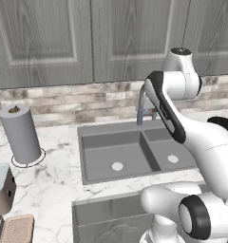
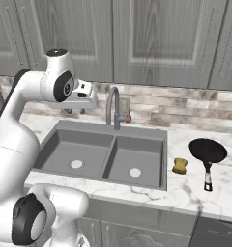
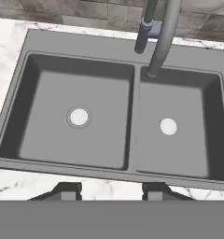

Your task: Pick the pan and sponge and place them into the sink. Then turn on the water.

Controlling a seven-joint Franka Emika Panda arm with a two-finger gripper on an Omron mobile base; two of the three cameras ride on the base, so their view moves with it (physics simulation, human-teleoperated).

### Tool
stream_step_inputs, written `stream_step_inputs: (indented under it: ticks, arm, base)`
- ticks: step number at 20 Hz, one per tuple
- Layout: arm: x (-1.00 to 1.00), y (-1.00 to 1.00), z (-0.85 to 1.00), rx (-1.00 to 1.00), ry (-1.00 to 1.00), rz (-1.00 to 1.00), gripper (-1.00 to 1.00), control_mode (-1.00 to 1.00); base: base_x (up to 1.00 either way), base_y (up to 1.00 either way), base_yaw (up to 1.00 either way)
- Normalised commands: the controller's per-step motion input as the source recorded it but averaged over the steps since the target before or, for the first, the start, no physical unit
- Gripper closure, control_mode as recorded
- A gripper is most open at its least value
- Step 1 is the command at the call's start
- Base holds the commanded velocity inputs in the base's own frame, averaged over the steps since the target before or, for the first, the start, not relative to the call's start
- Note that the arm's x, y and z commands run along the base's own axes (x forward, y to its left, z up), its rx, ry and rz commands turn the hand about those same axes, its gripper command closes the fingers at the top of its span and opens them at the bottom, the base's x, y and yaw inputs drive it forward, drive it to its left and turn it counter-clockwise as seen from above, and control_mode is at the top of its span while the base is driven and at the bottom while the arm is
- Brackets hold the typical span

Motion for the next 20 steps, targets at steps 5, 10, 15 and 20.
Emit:
stream_step_inputs:
  ticks: [5,10,15,20]
  arm:
    - [-0.14,-0.19,-0.06,0.0,-0.02,0.0,-1.0,-1.0]
    - [-0.27,-0.72,-0.01,0.0,0.01,-0.09,-1.0,-1.0]
    - [-0.25,-1.0,-0.03,-0.01,0.03,-0.17,-1.0,-1.0]
    - [-0.04,-1.0,-0.29,0.0,0.1,-0.22,-1.0,-1.0]
  base:
    - [0.0,0.0,0.0]
    - [0.0,0.0,0.0]
    - [0.0,0.0,0.0]
    - [0.0,0.0,0.0]
